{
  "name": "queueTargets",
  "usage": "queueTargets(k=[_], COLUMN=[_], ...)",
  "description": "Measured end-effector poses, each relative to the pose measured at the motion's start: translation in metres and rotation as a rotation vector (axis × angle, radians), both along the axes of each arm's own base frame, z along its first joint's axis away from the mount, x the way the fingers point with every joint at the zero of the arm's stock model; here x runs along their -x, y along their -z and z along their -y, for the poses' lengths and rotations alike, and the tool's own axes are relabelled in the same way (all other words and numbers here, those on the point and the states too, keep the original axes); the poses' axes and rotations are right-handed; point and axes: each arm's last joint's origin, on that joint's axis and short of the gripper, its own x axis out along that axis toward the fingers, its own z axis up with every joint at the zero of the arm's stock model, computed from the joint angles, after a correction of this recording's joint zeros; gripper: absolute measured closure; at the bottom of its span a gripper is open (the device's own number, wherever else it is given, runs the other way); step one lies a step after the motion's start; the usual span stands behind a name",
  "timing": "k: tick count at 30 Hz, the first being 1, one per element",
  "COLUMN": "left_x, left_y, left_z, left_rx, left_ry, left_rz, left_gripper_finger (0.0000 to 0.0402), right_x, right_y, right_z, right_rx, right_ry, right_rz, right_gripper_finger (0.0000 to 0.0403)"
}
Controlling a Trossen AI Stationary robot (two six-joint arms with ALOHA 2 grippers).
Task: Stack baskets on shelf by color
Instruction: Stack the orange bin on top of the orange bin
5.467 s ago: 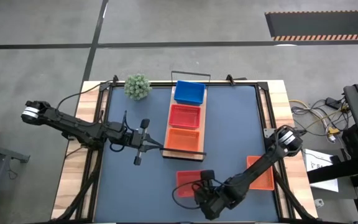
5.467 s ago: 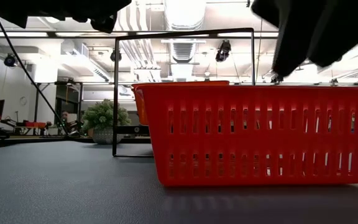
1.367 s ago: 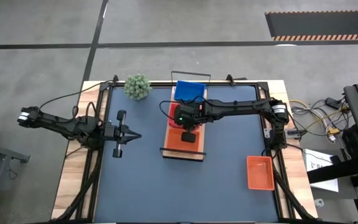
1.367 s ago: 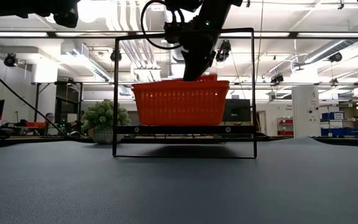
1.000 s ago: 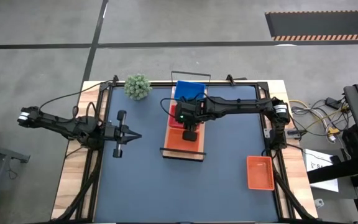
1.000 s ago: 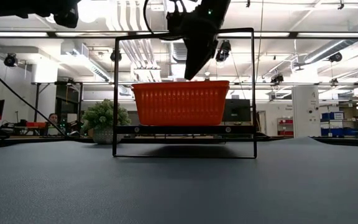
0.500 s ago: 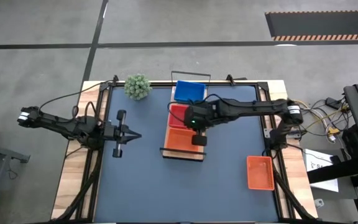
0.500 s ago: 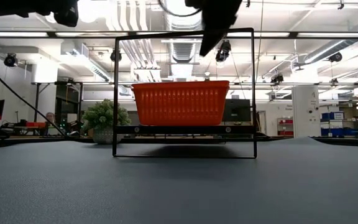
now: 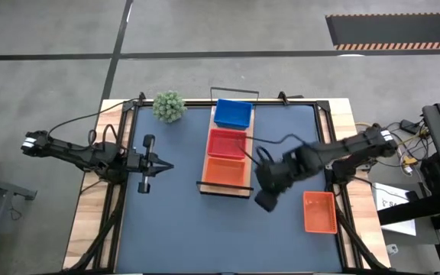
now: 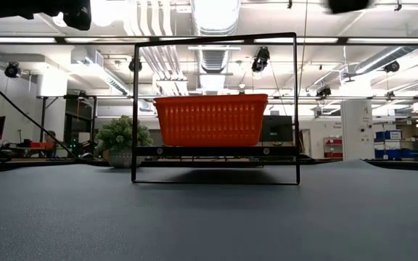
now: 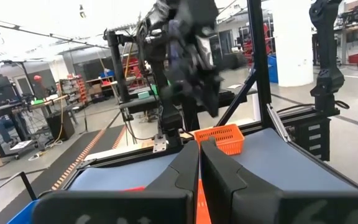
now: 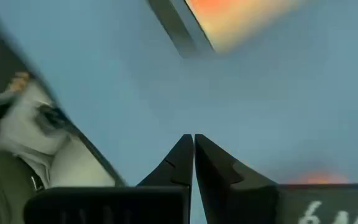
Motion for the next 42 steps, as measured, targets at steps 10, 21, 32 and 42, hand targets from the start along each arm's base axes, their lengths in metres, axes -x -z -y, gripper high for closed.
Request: queueTargets(k=[10, 21, 32, 42], left_x=[-0.001, -0.007, -0.009, -0.009], left_y=[0.005, 0.012, 0.012, 0.012], left_z=[0.000, 0.002, 0.002, 0.002], left_rx=[0.022, 0.036, 0.032, 0.032], left_ry=[0.006, 0.009, 0.008, 0.008], left_rz=[-0.020, -0.070, -0.069, -0.070], left_gripper_finger=[0.0402, 0.0402, 0.0402, 0.0402], right_x=[0.078, 0.097, 0.100, 0.092], right_y=[0.097, 0.132, 0.147, 0.135], right_z=[-0.079, -0.079, -0.074, -0.079], right_rx=[-0.141, -0.030, 0.007, -0.011], right_ry=[0.436, 0.550, 0.591, 0.635], right_rz=[-0.664, -0.679, -0.658, -0.572], right_gripper_finger=[0.0388, 0.0262, 0.0212, 0.0211])
